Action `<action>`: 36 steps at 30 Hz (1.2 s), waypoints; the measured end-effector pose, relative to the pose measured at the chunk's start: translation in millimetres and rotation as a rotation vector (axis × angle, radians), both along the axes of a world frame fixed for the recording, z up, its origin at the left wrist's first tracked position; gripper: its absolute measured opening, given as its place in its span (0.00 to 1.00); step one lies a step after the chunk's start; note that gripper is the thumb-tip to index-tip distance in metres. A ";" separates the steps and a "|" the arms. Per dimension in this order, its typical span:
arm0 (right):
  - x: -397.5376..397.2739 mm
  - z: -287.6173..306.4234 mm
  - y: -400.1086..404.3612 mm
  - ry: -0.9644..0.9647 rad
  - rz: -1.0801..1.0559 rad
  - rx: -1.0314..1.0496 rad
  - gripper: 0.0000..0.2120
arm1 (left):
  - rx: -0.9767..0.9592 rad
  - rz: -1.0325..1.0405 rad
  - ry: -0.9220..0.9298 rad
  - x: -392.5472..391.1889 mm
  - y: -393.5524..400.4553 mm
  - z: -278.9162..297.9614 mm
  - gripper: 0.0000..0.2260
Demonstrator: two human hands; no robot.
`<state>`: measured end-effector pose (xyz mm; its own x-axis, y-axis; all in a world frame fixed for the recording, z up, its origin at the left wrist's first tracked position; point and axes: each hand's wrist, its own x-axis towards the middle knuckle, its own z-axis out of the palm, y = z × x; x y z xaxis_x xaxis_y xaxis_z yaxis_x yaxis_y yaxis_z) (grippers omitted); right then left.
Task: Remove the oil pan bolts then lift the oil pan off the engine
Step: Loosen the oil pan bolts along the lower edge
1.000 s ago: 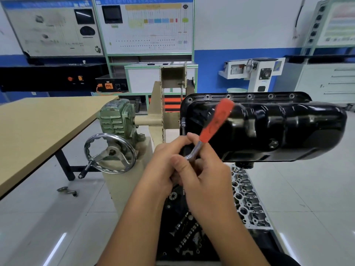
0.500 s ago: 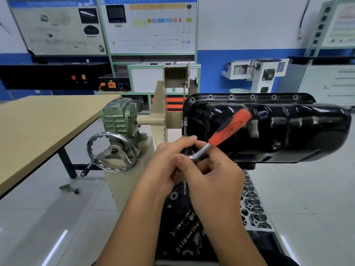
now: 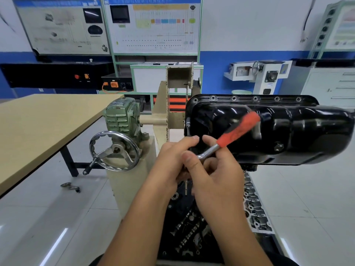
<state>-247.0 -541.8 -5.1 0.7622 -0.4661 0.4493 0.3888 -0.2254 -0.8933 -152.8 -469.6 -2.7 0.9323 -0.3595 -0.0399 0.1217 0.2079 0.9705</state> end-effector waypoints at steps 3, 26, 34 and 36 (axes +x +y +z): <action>2.5 -4.3 28.5 0.003 0.161 0.610 0.16 | -0.036 -0.031 0.152 -3.8 -0.9 1.1 0.17; 0.2 -3.6 19.4 -0.023 -0.014 0.283 0.15 | -0.053 -0.102 0.111 4.8 3.0 -2.1 0.16; 0.4 -6.2 14.4 0.016 -0.096 -0.013 0.12 | -0.149 -0.150 0.219 1.1 0.8 -2.9 0.15; -0.3 -3.3 5.1 0.016 -0.195 -0.149 0.16 | -0.122 -0.125 0.123 3.5 1.2 -1.9 0.14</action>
